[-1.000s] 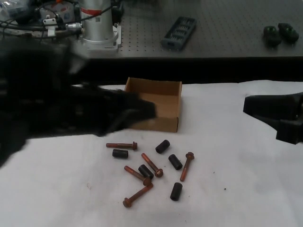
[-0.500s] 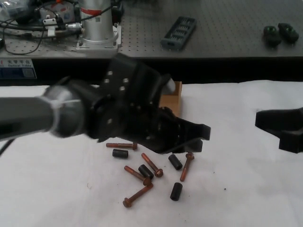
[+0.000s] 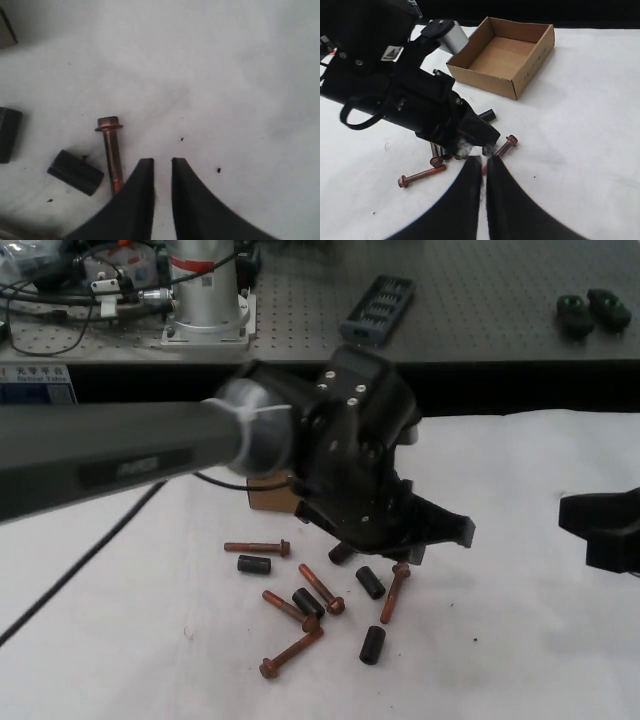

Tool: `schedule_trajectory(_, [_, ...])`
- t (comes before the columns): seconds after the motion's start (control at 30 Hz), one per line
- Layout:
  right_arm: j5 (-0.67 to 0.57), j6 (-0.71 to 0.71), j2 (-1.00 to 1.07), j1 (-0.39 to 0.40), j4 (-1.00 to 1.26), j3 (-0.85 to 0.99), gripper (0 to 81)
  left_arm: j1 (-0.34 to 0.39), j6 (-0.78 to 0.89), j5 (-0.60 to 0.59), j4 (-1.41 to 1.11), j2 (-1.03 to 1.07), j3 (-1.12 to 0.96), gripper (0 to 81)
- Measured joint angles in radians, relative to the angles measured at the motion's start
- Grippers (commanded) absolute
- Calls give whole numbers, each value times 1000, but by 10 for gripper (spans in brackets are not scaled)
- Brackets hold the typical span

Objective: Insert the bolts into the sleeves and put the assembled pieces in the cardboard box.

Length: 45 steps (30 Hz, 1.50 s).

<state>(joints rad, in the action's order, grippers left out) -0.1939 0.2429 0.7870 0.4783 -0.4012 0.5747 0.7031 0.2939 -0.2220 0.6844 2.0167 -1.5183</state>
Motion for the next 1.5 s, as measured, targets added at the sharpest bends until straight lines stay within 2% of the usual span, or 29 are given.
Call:
schedule_trajectory(0.3, [3,0,0,0,-35,0,51,5,-40,40,123,109,-113,120])
schedule_trajectory(0.37, [3,0,0,0,-35,0,51,7,-40,41,133,125,-129,163])
schedule_trajectory(0.53, [3,0,0,0,-35,0,51,6,-42,41,145,134,-142,335])
schedule_trajectory(0.6, [3,0,0,0,-35,0,51,6,-44,41,145,134,-144,346])
schedule_trajectory(1.0, [3,0,0,0,-43,0,51,18,-51,47,140,165,-150,342])
schedule_trajectory(1.2, [3,0,0,0,-51,0,51,36,-57,71,139,179,-153,253])
schedule_trajectory(1.4, [3,0,0,0,-51,0,51,62,-128,173,145,180,-155,217])
schedule_trajectory(1.5, [3,-2,0,0,-53,0,51,73,-199,222,153,180,-155,140])
